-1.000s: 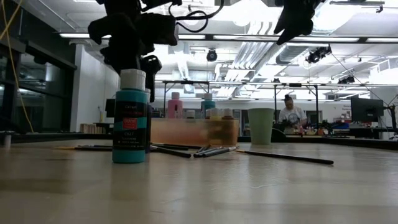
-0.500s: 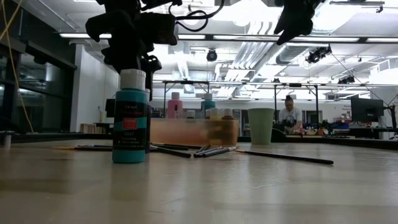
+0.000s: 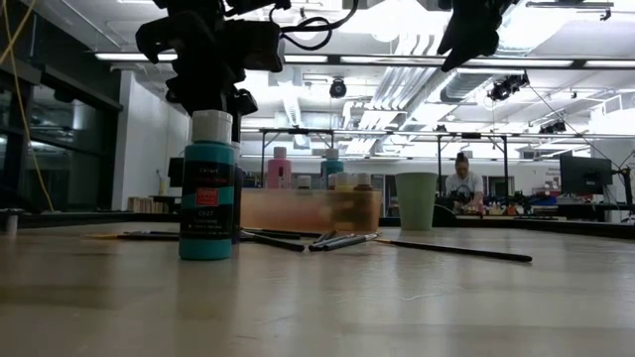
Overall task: Pick & Place Paint Supplies
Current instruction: Put the small dark blue paint bottle into the orange bin
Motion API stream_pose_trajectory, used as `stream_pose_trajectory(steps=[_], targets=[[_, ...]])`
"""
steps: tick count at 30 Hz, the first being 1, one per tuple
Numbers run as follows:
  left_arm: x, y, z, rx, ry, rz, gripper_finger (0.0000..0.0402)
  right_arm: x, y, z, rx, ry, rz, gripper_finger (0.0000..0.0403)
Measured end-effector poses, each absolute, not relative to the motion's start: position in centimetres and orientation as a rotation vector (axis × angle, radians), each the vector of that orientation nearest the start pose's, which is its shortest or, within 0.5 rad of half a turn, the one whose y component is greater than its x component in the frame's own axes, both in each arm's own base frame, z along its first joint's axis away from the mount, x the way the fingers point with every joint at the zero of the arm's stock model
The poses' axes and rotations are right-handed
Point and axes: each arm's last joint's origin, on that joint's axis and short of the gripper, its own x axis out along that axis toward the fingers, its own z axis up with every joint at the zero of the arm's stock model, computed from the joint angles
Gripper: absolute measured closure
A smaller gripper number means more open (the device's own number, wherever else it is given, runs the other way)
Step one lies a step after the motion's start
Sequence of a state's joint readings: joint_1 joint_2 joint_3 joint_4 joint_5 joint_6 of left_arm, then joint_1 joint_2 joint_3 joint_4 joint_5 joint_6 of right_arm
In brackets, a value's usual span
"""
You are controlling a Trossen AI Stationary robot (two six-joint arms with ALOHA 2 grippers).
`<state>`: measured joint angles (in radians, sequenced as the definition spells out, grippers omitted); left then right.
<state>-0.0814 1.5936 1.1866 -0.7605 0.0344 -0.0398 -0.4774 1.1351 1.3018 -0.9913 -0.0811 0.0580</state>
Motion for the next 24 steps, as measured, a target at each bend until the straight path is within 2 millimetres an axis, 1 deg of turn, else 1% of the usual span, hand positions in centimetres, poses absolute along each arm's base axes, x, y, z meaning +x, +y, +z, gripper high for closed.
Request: stream_pose_trajectory(steps=[2,5,7,10,13,15,18,21,24], targets=[[31.2,-2.6,23.7,-0.021,1.168,-0.071,0.0288,18.4,-9.2,37.2,0.281,0.788,-0.396,0.0136],[31.2,-2.6,23.8,-0.031,1.17,-0.064,0.0288,18.4,-9.2,37.2,0.281,0.788,-0.396,0.0136],[31.5,-2.6,24.5,-0.043,1.15,-0.057,0.0288,18.4,-9.2,37.2,0.281,0.788,-0.396,0.0136],[32.2,-2.6,26.4,-0.047,1.092,-0.03,0.0288,18.4,-9.2,37.2,0.281,0.788,-0.396,0.0136],[32.5,-2.3,28.6,-0.001,1.054,0.071,0.0285,18.4,-9.2,37.2,0.281,0.788,-0.396,0.0136],[32.8,-1.6,30.1,0.033,1.01,0.169,0.0284,18.4,-9.2,37.2,0.281,0.788,-0.396,0.0136],[32.9,0.3,31.7,0.001,0.963,0.307,0.0284,18.4,-9.2,37.2,0.281,0.788,-0.396,0.0136],[32.9,2.7,32.4,-0.083,0.924,0.434,0.0284,18.4,-9.2,37.2,0.281,0.788,-0.396,0.0136],[32.6,5.3,32.5,-0.174,0.903,0.556,0.0284,18.4,-9.2,37.2,0.284,0.787,-0.397,0.0136]])
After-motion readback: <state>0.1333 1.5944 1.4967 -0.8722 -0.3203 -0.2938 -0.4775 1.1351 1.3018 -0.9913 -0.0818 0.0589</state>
